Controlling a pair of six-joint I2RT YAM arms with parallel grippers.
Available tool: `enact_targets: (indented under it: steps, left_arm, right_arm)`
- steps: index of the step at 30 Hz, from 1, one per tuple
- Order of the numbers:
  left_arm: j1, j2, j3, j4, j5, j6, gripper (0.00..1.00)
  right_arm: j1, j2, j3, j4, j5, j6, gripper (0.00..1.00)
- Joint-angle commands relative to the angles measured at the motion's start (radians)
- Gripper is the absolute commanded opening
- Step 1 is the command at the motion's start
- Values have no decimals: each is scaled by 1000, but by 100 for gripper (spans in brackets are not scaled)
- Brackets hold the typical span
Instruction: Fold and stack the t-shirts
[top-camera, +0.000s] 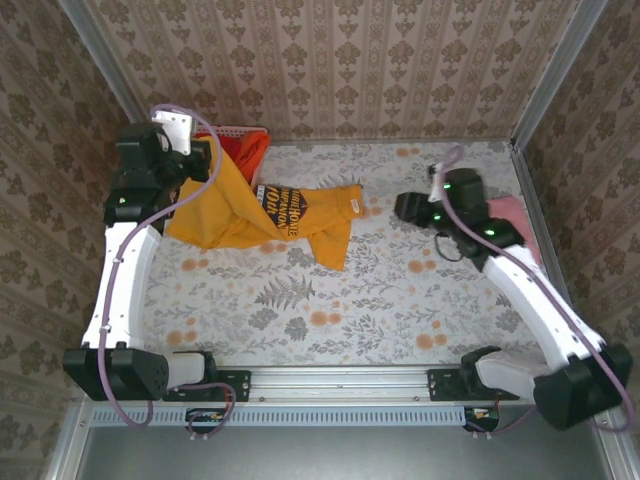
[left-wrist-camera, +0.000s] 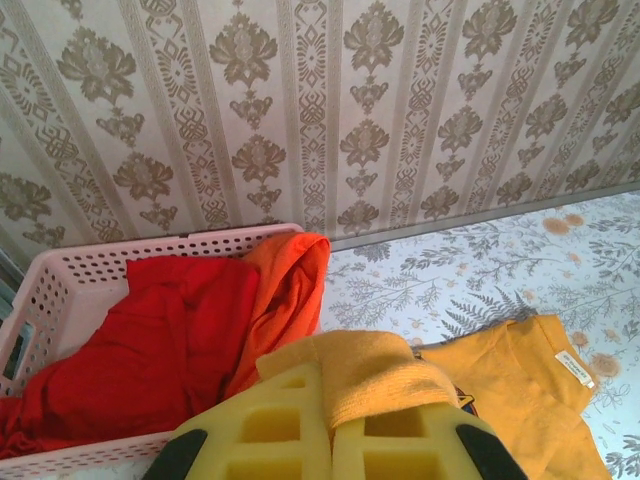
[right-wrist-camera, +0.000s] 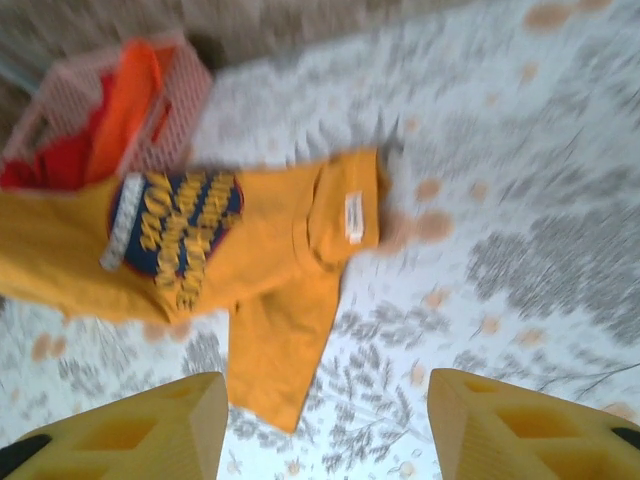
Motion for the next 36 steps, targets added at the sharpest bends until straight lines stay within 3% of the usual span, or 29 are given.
enact_targets:
  steps: [1,8,15,21,25,36]
  left_arm:
    - [5,0,-9,26,-8,-40,0]
    - [5,-14,-23,11,-27,-34,0]
    - [6,-40,-78,24,-33,-59,0]
    - [4,-66,-124,31,-39,-75,0]
    - [4,-83,-140,27,-47,-70,0]
    - [-6,-136,-148,-49,41,4,0]
  right_arm:
    - [73,134,-12,137,44,1,59]
    - [122,526,141,207,22,78,60]
    - [122,812,343,206,-24,117,57]
    - [121,933,439,196,-71,138,32]
    - [108,886,419,181,-51,125,0]
    - [58,368,48,63,114,15,0]
